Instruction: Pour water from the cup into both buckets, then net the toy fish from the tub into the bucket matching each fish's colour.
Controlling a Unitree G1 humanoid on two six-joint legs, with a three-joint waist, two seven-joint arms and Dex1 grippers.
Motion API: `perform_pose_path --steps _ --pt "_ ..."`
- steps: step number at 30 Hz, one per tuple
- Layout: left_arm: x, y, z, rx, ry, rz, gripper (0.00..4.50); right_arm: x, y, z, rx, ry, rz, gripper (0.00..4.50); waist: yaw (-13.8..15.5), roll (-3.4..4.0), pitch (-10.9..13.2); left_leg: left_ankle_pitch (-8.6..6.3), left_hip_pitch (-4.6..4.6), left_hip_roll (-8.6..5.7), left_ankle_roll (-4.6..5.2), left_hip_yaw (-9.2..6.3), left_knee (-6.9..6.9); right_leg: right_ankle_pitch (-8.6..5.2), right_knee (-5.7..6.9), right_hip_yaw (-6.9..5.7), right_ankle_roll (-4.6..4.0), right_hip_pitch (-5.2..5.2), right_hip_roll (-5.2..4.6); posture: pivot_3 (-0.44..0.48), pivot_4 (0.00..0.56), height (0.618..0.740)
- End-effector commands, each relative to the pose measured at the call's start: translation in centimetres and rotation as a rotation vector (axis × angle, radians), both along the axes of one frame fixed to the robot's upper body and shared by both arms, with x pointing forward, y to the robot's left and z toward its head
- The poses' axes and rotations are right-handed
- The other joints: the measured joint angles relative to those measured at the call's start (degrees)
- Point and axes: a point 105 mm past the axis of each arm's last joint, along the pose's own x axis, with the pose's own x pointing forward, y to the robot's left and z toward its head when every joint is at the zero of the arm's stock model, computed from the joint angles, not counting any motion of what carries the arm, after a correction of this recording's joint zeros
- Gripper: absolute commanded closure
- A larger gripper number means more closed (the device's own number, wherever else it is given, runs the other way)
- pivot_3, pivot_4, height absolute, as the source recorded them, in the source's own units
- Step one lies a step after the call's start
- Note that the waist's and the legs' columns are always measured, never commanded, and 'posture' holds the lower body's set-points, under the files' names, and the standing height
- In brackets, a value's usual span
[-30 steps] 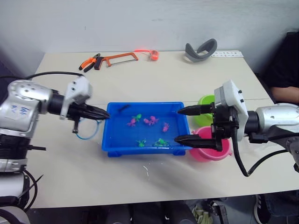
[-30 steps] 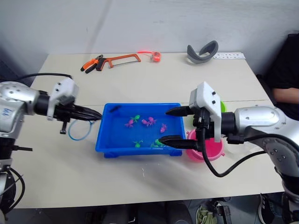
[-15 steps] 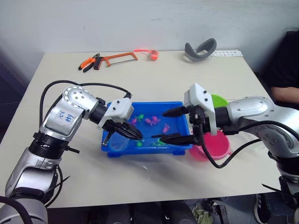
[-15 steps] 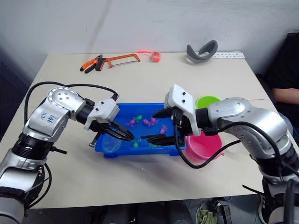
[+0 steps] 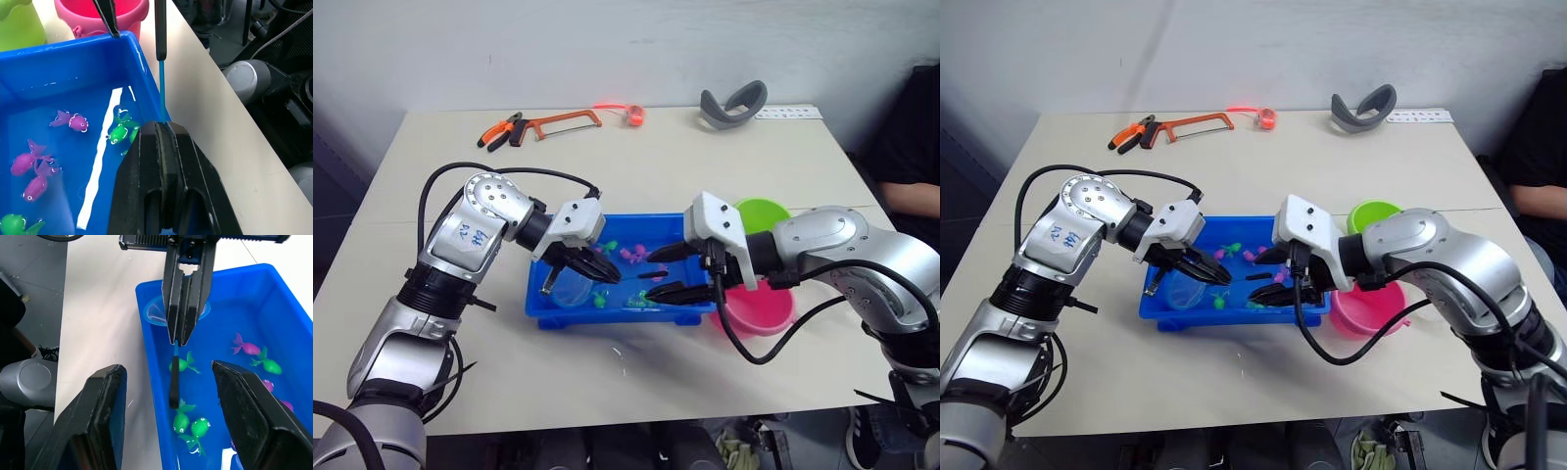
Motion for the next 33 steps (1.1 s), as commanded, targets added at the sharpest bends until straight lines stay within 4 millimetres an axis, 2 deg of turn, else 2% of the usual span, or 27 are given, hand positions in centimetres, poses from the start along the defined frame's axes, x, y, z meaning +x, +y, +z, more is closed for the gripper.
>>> perform_pose_path --steps 1,5,12,13,14,15,19,22,24,27,29,33 --pt "-0.3 -0.5 1.1 -0.01 -0.046 -0.033 4.5 -0.4 0.5 0.7 -0.014 -0.072 0.036 2.77 0.0 0.0 0.0 0.0 0.0 -0.01 0.0 0.0 0.01 0.0 0.0 0.0 0.0 0.0 -0.01 0.0 0.15 0.74" --pt "-0.3 -0.5 1.2 -0.015 -0.041 -0.028 4.5 -0.2 0.7 0.6 -0.011 -0.084 0.036 4.48 0.0 0.0 0.0 0.0 0.0 -0.02 0.0 0.01 0.03 0.0 0.03 0.0 0.0 0.0 -0.01 0.0 0.15 0.74" --pt "0.0 -0.8 1.7 -0.075 -0.001 0.022 4.5 -0.5 0.7 0.8 -0.003 -0.088 0.037 4.48 0.0 0.0 0.0 0.0 0.0 0.0 -0.01 -0.01 0.09 0.0 0.1 -0.01 0.0 0.0 0.01 0.0 0.15 0.74" --pt "0.0 -0.9 2.1 -0.107 0.009 0.028 3.82 -0.6 0.5 0.9 0.003 -0.085 0.028 4.5 0.0 0.0 0.0 0.0 0.0 -0.01 0.0 -0.01 0.1 0.0 0.11 -0.01 0.0 0.0 0.01 0.0 0.15 0.74" --pt "0.0 -0.9 2.5 -0.136 0.01 0.028 3.56 -0.7 0.4 1.1 0.009 -0.082 0.019 4.5 0.0 0.0 0.0 0.0 0.0 -0.01 0.0 -0.01 0.12 0.0 0.13 -0.01 0.0 0.0 0.01 0.0 0.15 0.74" --pt "0.0 -1.0 2.8 -0.167 0.006 0.023 3.07 -0.8 0.2 1.2 0.015 -0.08 0.011 4.5 0.1 0.0 0.0 0.0 0.0 -0.01 0.0 -0.02 0.12 0.0 0.15 -0.01 0.0 0.0 0.0 0.0 0.15 0.74" --pt "-0.1 0.1 5.2 -0.351 0.057 0.071 1.3 -1.3 -2.6 2.4 0.021 -0.083 -0.105 4.5 0.1 0.0 0.0 0.0 -0.03 0.0 0.0 -0.08 0.15 0.0 0.24 -0.05 0.0 0.01 -0.05 0.0 0.15 0.74" --pt "-0.2 1.1 5.2 -0.38 0.079 0.121 0.03 -0.8 -4.7 3.0 -0.004 -0.135 -0.208 4.5 0.0 0.0 0.0 0.0 -0.01 -0.02 0.0 -0.09 0.18 0.0 0.19 -0.05 0.0 0.04 -0.07 0.0 0.15 0.74" --pt "-0.6 2.1 3.9 -0.354 0.078 0.152 0.03 -0.5 -6.3 3.3 -0.048 -0.203 -0.267 4.5 -0.1 0.07 0.0 0.0 0.02 -0.03 0.0 -0.06 0.15 0.0 0.2 -0.01 0.0 0.04 -0.06 0.0 0.15 0.74" --pt "-1.1 3.0 1.6 -0.295 0.099 0.204 0.03 -0.1 -9.1 2.6 -0.231 -0.338 -0.284 4.5 0.0 0.09 0.0 0.02 0.1 -0.03 -0.03 -0.04 0.02 0.0 0.15 0.01 0.0 0.06 -0.03 0.0 0.15 0.74" --pt "-1.1 3.3 0.7 -0.268 0.098 0.229 0.03 0.2 -10.0 2.3 -0.309 -0.404 -0.273 4.5 0.0 0.08 0.0 0.03 0.07 -0.02 -0.04 -0.05 0.03 0.0 0.08 0.01 0.0 0.05 0.01 0.0 0.15 0.74" --pt "-1.6 3.8 -0.7 -0.223 0.094 0.245 0.03 1.1 -10.7 2.3 -0.352 -0.522 -0.252 4.5 0.0 0.09 0.0 0.01 0.08 -0.01 -0.01 -0.04 0.19 0.03 0.08 0.1 0.06 0.14 0.42 0.0 0.15 0.74"
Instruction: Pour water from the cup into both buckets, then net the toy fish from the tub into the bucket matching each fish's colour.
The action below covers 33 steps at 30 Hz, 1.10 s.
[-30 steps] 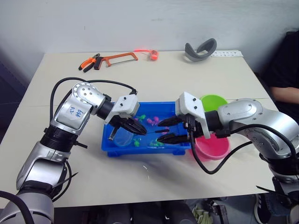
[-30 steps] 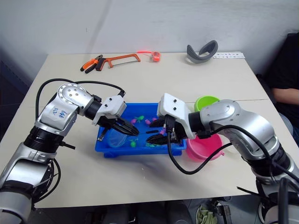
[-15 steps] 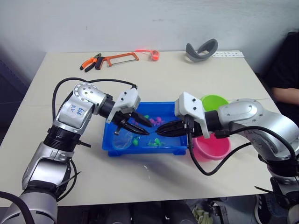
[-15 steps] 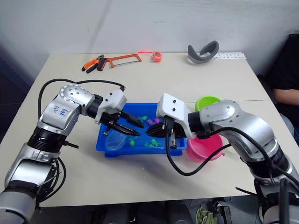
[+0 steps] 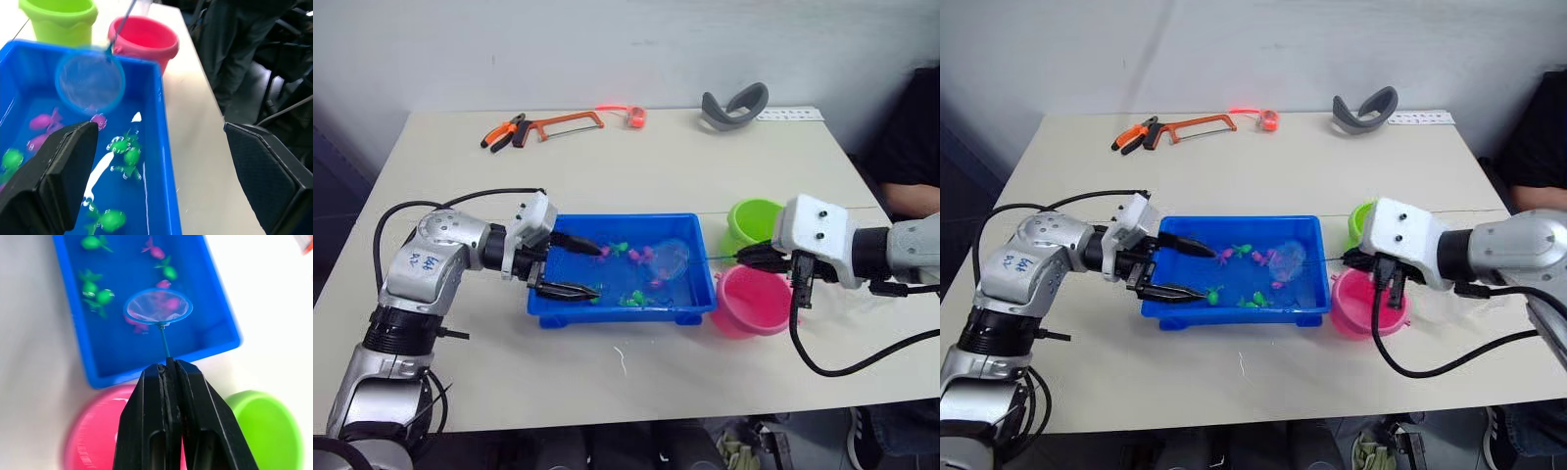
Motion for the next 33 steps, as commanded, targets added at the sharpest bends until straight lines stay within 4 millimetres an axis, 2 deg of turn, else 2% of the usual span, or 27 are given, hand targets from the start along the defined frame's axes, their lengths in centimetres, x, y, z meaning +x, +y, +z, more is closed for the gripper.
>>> perform_pose_path --steps 1,8,13,18,30,33 --pt "-0.7 0.2 -0.3 0.052 -0.05 -0.014 0.03 0.7 -0.4 0.7 -0.086 -0.136 0.052 4.5 -0.1 0.0 0.0 0.0 0.0 0.01 0.0 0.01 0.02 0.0 0.0 0.02 0.0 0.0 0.02 0.0 0.15 0.74" --pt "-0.8 0.9 -0.9 0.069 -0.071 0.041 0.03 2.1 -0.8 -0.9 -0.388 -0.318 0.259 4.5 -0.1 0.06 0.0 0.0 0.02 0.06 -0.01 0.06 0.01 0.0 0.02 0.05 -0.01 -0.05 0.07 0.0 0.15 0.74" --pt "-0.8 0.7 -0.5 0.052 -0.072 0.054 0.03 2.5 -0.7 -1.8 -0.434 -0.342 0.326 4.5 -0.1 0.06 0.0 0.0 0.02 0.07 -0.01 0.07 0.11 0.0 0.09 0.05 -0.01 -0.04 0.07 0.0 0.15 0.74" --pt "-0.5 0.6 -0.1 0.043 -0.082 0.068 0.03 1.6 1.2 -2.6 -0.301 -0.295 0.353 4.5 -0.1 0.06 0.0 0.0 0.03 0.09 -0.02 0.06 0.23 0.0 0.22 0.04 -0.01 -0.03 0.07 0.0 0.15 0.74" --pt "0.3 1.1 0.1 0.047 -0.09 0.103 0.03 0.2 3.0 -4.2 -0.085 -0.168 0.274 4.5 0.0 0.07 0.0 0.0 0.04 0.09 -0.02 0.01 0.5 -0.01 0.49 0.02 -0.02 0.01 0.09 0.0 0.15 0.74" --pt "0.2 2.0 -0.3 0.082 -0.062 0.111 0.03 0.3 3.3 -4.6 -0.072 -0.17 0.259 4.5 0.0 0.07 0.0 -0.01 0.04 0.09 -0.02 0.01 0.49 -0.01 0.48 0.02 -0.02 0.02 0.09 0.0 0.15 0.74"
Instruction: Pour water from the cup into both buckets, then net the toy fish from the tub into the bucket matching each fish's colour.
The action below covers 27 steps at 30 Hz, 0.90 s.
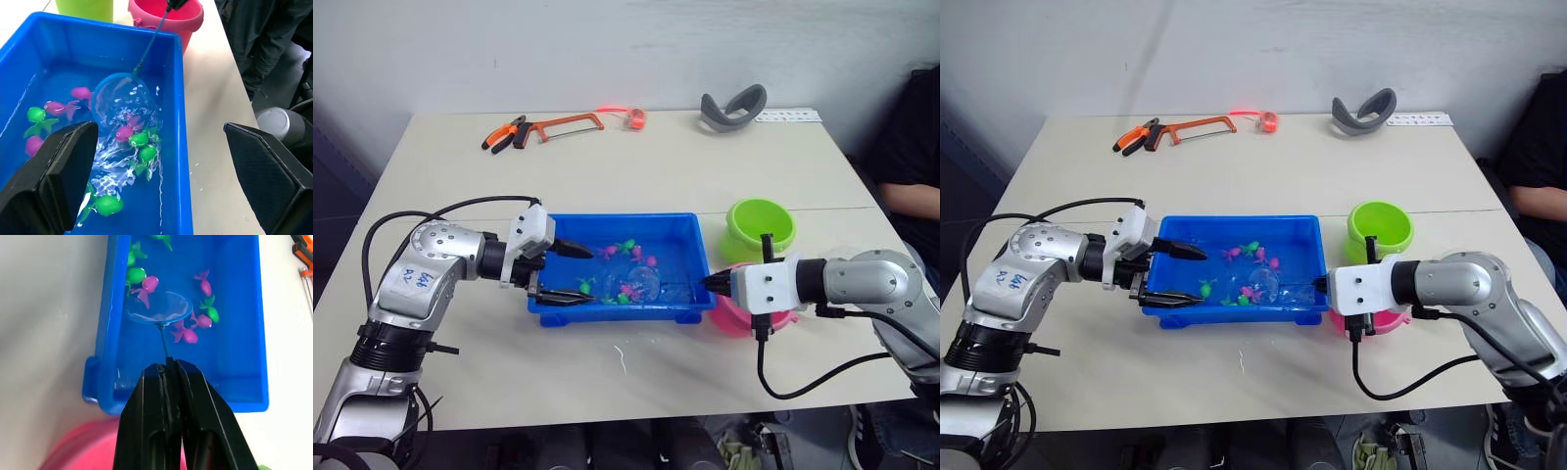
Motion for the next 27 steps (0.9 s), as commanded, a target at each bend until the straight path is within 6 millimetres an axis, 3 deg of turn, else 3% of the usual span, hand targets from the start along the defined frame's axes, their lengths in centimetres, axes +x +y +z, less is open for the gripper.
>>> perform_pose_path --steps 1,4,11,19,27 --pt "-0.1 1.7 0.4 0.049 0.001 0.017 0.03 0.0 0.5 0.9 0.033 -0.052 -0.012 4.5 -0.1 0.0 0.0 0.0 0.0 0.01 0.0 0.0 0.0 0.0 -0.01 -0.01 0.0 0.0 0.01 0.0 0.15 0.74" --pt "-0.3 3.2 -0.2 0.105 0.013 0.033 0.03 0.4 0.8 0.3 0.061 -0.037 -0.043 4.5 -0.3 0.01 0.0 -0.02 0.04 0.03 -0.03 0.03 -0.02 -0.01 0.01 0.03 -0.03 -0.02 0.08 0.0 0.15 0.74" --pt "0.0 5.0 -0.7 0.147 0.025 0.077 0.03 0.4 2.4 -0.2 0.335 0.174 -0.144 4.5 0.2 0.0 0.0 -0.02 0.01 0.03 -0.04 -0.01 -0.02 -0.03 0.02 -0.02 -0.05 -0.02 0.06 0.0 0.15 0.74" --pt "0.2 7.2 -1.3 0.222 0.043 0.117 0.03 0.3 3.2 -0.1 0.404 0.238 -0.16 4.5 0.0 0.0 0.0 -0.05 0.01 0.03 -0.01 -0.01 -0.02 -0.03 0.0 -0.04 -0.05 -0.02 0.1 0.0 0.15 0.74" --pt "0.1 8.2 -1.5 0.255 0.049 0.131 0.03 1.1 3.7 -0.6 0.327 0.161 -0.129 4.5 0.0 0.0 0.0 -0.08 0.0 0.03 -0.02 0.03 -0.05 -0.03 -0.03 -0.02 -0.06 -0.05 0.09 0.0 0.15 0.74"
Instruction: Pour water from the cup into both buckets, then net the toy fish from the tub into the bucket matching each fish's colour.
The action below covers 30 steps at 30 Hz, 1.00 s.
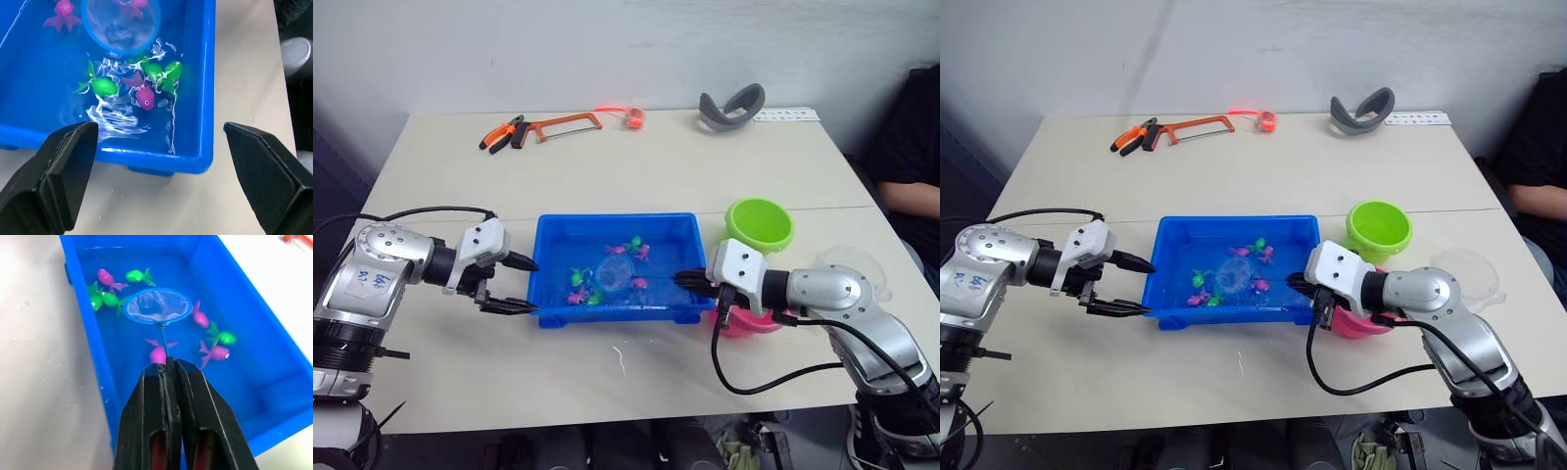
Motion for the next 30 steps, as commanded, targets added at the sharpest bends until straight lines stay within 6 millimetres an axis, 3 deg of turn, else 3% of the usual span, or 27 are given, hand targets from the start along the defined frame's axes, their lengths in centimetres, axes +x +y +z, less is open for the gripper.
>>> perform_pose_path --steps 1,11,16,22,30 --pt "-0.1 0.7 0.6 0.015 -0.019 0.006 0.03 0.4 1.1 0.5 -0.033 -0.079 0.051 4.5 0.0 0.0 0.0 0.0 0.0 0.0 0.0 0.0 0.0 0.0 0.0 0.0 0.0 0.0 0.0 0.0 0.15 0.74" --pt "-0.2 2.1 0.5 0.048 -0.025 0.04 0.03 1.7 3.1 1.1 -0.029 -0.108 0.119 4.5 -0.2 0.0 0.0 -0.01 -0.02 0.02 0.0 0.04 -0.02 0.0 0.01 0.01 0.0 -0.07 -0.01 0.0 0.15 0.74" --pt "-0.4 2.8 0.6 0.054 -0.023 0.062 0.03 1.3 3.9 2.4 0.059 -0.048 0.139 4.5 -0.1 0.0 0.0 -0.01 -0.03 0.03 0.0 0.04 0.0 0.0 0.05 0.01 0.0 -0.07 -0.02 0.0 0.15 0.74" --pt "-0.4 3.5 0.5 0.068 -0.022 0.08 0.03 0.5 4.8 1.0 0.01 -0.003 0.195 4.5 -0.1 0.0 0.0 -0.02 -0.03 0.03 0.0 0.04 -0.01 0.0 0.03 0.0 0.0 -0.07 -0.04 0.0 0.15 0.74" --pt "-0.5 3.0 0.8 0.055 -0.02 0.057 0.03 1.4 5.1 -0.6 -0.098 -0.05 0.218 4.5 -0.2 0.0 0.0 -0.03 -0.03 0.03 0.02 0.05 0.0 0.0 0.03 0.0 0.0 -0.08 -0.03 0.0 0.15 0.74"
